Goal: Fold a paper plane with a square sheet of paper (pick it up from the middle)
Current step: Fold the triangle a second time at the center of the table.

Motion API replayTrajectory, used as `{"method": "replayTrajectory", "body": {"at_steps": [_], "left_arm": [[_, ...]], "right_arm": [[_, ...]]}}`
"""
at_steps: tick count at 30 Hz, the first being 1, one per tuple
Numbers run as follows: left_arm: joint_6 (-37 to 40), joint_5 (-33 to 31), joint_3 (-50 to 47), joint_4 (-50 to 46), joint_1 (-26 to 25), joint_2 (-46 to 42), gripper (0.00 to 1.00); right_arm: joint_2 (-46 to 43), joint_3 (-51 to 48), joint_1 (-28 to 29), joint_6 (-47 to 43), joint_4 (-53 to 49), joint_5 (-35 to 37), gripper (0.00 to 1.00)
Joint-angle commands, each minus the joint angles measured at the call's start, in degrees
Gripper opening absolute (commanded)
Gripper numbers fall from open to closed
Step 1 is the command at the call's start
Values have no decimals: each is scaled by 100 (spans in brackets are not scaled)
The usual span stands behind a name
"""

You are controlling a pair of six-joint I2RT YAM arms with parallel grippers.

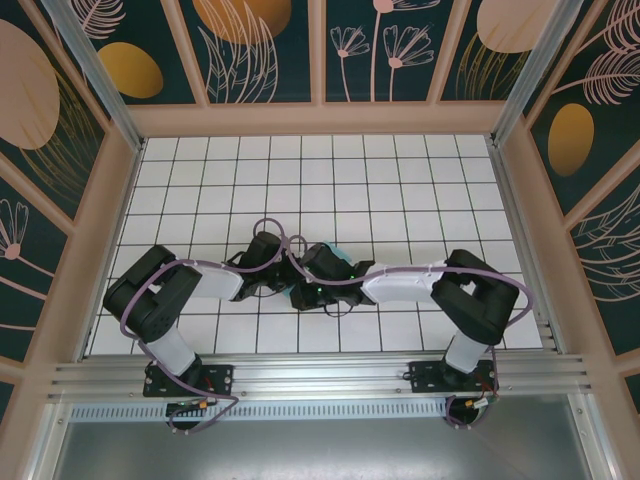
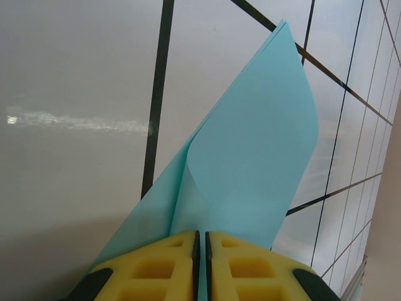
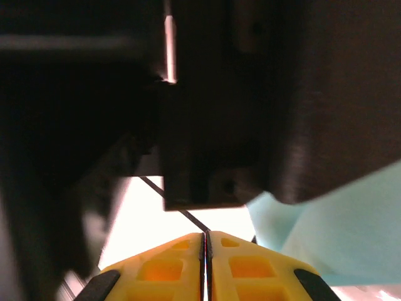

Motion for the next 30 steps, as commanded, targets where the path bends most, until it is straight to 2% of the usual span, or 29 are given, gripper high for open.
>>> {"method": "replayTrajectory", "body": {"at_steps": [1,6,12,19,30], "left_arm": [[124,-17,115,-188,-14,81,14],[150,-8,130,-205,-13,63,14],[177,-17,166,-231,-8,81,14],[157,-43,176,-223,-15,107,14],[20,-75,116,-86,-20,-102,16]], "right_arm": [[197,193,53,15,-156,335,13],[249,22,7,54,-358,531,12],[268,-333,-7,116,-151,87,12],[232,-843,-77,356,378,-93,12],[-270,-1529,-185,464,252,-275,11]]}}
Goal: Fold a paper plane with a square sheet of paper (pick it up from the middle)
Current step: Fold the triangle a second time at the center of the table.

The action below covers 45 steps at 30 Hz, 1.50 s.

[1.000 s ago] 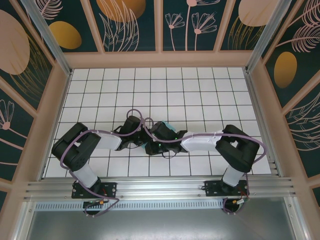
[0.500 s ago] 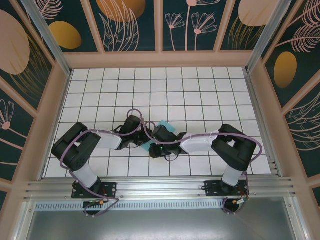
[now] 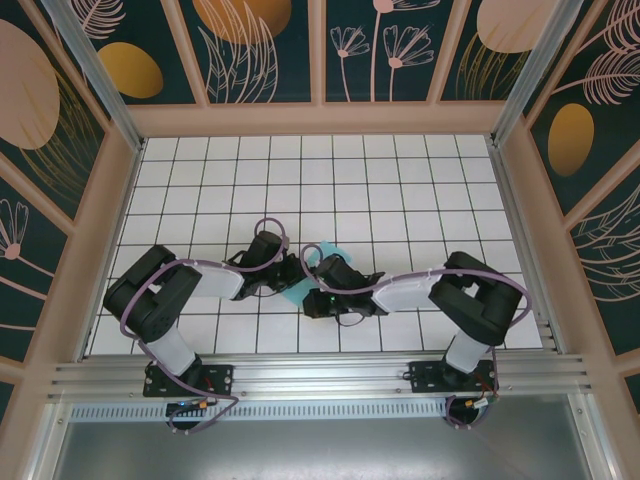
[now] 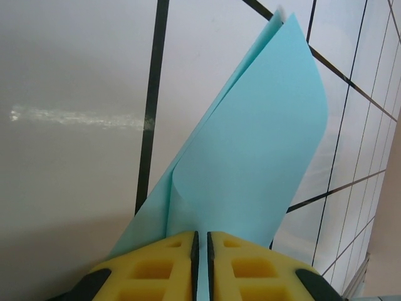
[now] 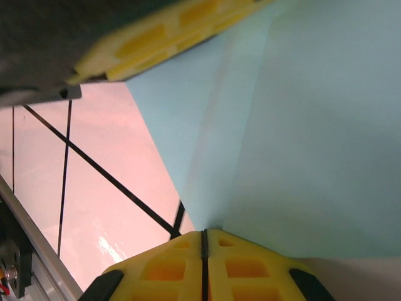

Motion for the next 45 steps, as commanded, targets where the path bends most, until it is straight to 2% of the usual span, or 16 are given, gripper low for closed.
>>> {"method": "replayTrajectory", "body": {"at_steps": [1,7,11,14,17,20,25,31,35,39,45], "left_arm": [[-99,-72,9,160,6,-127,16],[-702,-232,-159,738,-64,-311,17],[-725,-472,-141,638,-84,-486,19],[-704,-586,-181,653,-87,-698,20],[-483,-720,-37,319,-89,-807,21],[-410,-791,24,139,-85,-863,21],[-238,-1431,40,-603,-80,-1268,21],[-319,-2163,-101,-1283,-71,-1873,21],[-456,-2421,-297,-1432,-51,-2215,21],[-441,-2436,-376,-1457,-40,-2360,21],[-198,-2161,-340,-1263,-40,-2272,21]], "right_arm": [[-171,-329,-44,-20,-766,-186,11],[-940,-333,-141,-33,-535,-194,12],[-1239,-311,-211,59,-601,25,13],[-1335,-258,-247,66,-553,-64,14],[-1285,-129,-184,97,-393,-263,15],[-1348,-54,-68,114,-599,158,15],[-1593,-178,267,-125,-310,242,16],[-800,491,573,-427,-726,402,16],[-257,1001,629,-394,-1109,1007,14],[-154,990,542,-275,-1256,1395,13],[-408,558,288,-153,-967,1145,13]]}}
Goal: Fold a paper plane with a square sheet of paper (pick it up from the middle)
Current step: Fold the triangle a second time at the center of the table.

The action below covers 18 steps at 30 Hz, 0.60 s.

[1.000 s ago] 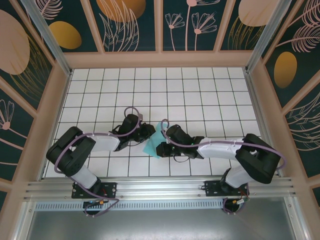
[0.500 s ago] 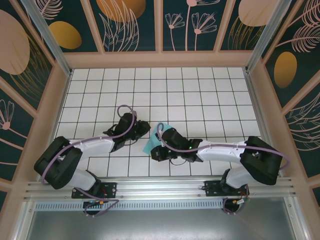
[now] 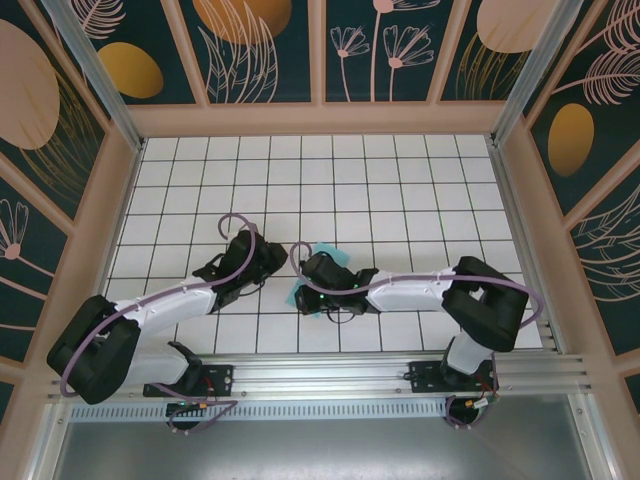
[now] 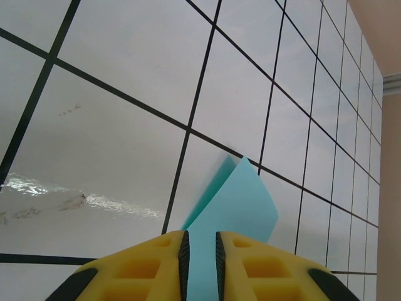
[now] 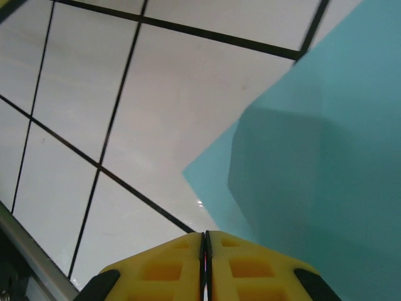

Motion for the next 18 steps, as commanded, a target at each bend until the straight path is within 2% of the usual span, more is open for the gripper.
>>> {"method": "replayTrajectory", "body": {"at_steps": [1,11,18], "left_arm": [[224,149,-21,103,20,34,21],[421,557,70,256,20,189,21],[548,1292,78,550,12,445,21]], "right_arm": [[-247,-325,-138,119,154,-18,13],[-656,-616,-398,147,256,-98,16],[-548,-698,-540,141,300,-156,16]]}}
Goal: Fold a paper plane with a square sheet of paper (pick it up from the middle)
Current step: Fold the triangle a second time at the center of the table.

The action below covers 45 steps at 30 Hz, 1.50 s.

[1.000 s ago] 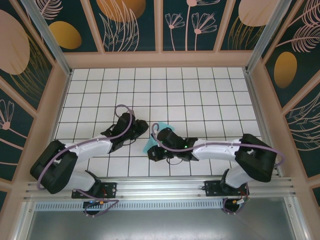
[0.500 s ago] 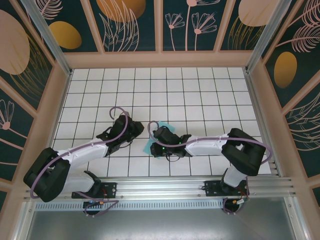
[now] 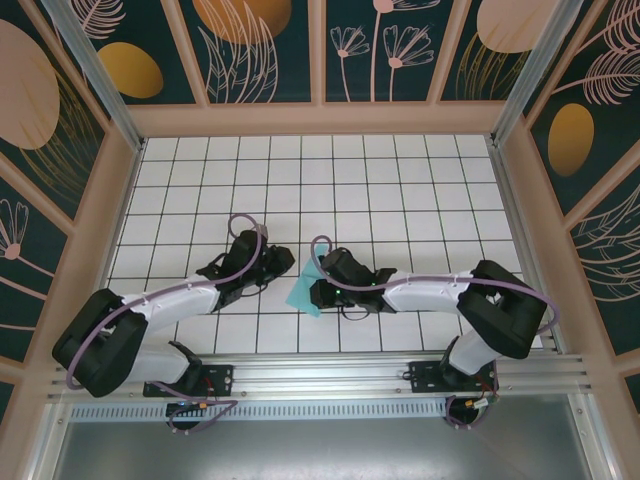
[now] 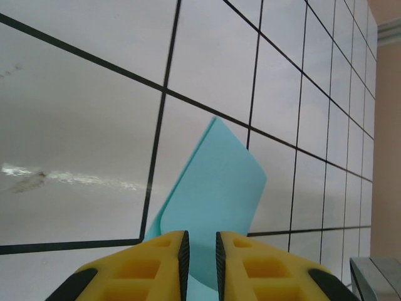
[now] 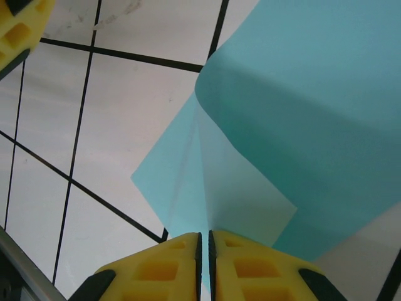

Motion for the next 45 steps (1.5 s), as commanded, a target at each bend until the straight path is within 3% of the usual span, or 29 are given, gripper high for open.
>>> {"method": "replayTrajectory", "body": {"at_steps": [1,7,19,45], "left_arm": [[196,581,78,333,11,204,20],[295,1175,168,527,-16,576,18],[412,1717,322,627,-129,1176,16],[589,1834,308,783,-215,1410,20]], "right_arm": [[-28,-92,-91,1,74,-44,16],[57,-110,-161,-26,130,-49,15],[217,-303,-193,125,312,-27,14],[205,-323,-221,192,251,37,14]]}}
